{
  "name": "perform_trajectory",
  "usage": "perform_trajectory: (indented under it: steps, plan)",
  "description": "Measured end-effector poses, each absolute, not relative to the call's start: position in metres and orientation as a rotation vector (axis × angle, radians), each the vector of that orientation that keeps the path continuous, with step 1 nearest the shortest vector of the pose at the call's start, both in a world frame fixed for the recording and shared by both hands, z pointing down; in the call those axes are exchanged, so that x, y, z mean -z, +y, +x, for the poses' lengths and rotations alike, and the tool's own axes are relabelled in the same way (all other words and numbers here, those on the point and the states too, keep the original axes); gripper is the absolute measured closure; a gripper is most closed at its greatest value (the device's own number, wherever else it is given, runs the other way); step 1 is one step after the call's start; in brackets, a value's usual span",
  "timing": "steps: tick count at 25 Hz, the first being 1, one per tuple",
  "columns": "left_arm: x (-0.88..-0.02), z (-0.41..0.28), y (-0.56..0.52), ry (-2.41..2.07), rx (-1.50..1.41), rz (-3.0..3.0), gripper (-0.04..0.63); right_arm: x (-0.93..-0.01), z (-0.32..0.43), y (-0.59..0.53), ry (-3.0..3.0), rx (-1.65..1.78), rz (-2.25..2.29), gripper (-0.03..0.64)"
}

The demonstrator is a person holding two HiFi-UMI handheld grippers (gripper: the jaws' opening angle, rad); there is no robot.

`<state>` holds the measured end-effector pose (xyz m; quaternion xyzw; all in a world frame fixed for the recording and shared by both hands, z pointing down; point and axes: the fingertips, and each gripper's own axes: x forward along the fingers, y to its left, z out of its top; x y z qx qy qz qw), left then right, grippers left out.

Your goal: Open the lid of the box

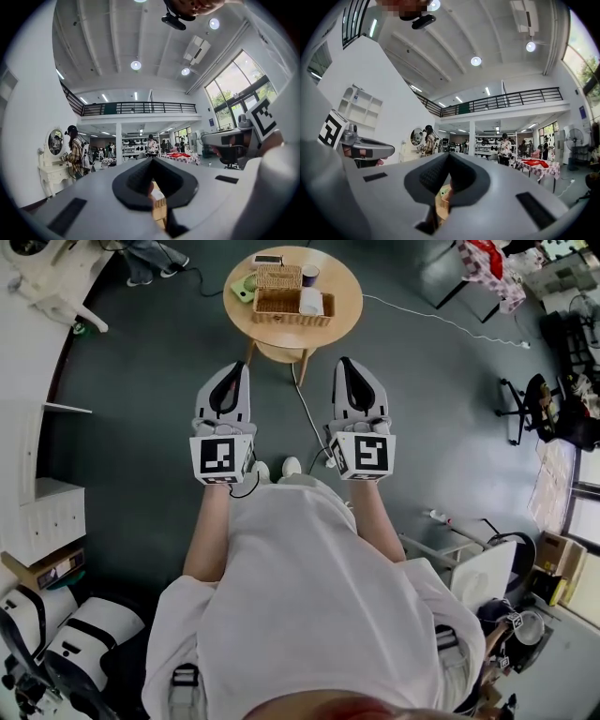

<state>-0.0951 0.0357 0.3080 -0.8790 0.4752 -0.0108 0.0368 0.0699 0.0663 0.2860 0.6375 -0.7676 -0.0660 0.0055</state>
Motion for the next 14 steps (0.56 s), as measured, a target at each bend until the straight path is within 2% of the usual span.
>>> perform_trajectory:
  steps: [14]
  plan:
    - [-0.309,-0.07,0.042,1.487,-0.002,-2.704,0.6,-0.289,0.097,0.069,-2.388,0.249,1.994,0.623]
